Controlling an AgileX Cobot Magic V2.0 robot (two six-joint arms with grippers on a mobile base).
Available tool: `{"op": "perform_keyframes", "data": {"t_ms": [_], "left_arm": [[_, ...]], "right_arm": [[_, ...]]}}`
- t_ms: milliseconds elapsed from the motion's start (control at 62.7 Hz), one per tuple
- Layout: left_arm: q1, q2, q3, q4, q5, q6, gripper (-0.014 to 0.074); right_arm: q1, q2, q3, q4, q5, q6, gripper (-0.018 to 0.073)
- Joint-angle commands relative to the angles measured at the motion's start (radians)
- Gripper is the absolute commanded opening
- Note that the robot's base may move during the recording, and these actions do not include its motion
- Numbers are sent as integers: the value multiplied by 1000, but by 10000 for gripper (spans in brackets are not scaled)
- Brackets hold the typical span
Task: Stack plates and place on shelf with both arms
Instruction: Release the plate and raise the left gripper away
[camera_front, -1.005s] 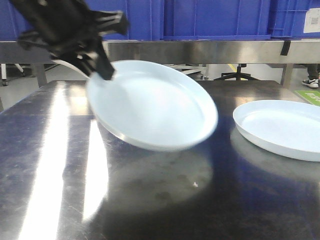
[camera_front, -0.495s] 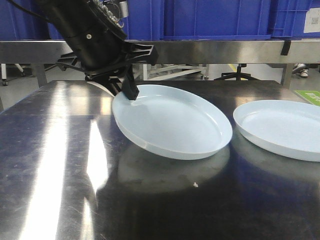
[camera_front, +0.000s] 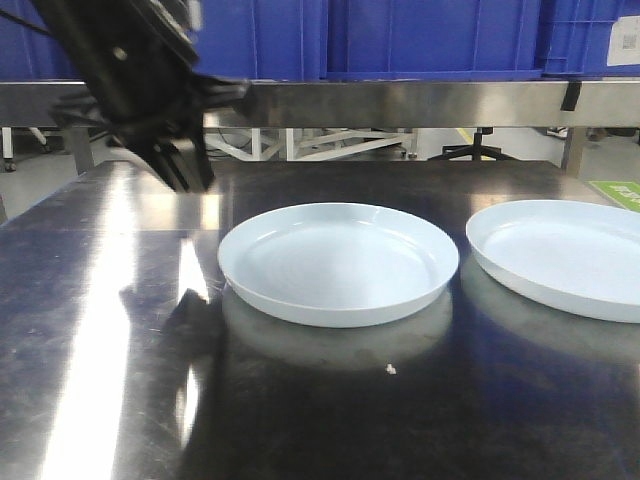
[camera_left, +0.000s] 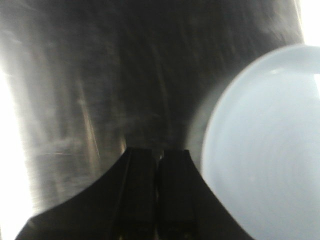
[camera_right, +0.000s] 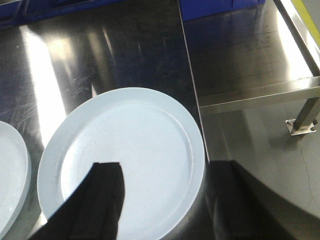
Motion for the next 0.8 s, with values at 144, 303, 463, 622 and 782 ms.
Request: {"op": "perform_keyframes", "data": {"t_ms": [144, 303, 463, 622, 782], "left_arm": [[89, -268, -15, 6, -34, -15, 83], [144, -450, 112, 11, -126, -15, 83], [228, -640, 343, 11, -241, -28, 83], [307, -827, 612, -13, -327, -33, 83], [331, -1000, 822, -34, -361, -33, 83]], "right_arm": [[-6, -6, -36, -10, -61, -6, 478], [-6, -6, -36, -10, -61, -6, 478], [-6, -6, -36, -10, -60, -6, 478], [-6, -6, -36, -10, -60, -6, 478], [-5, -6, -36, -10, -60, -6, 478]]}}
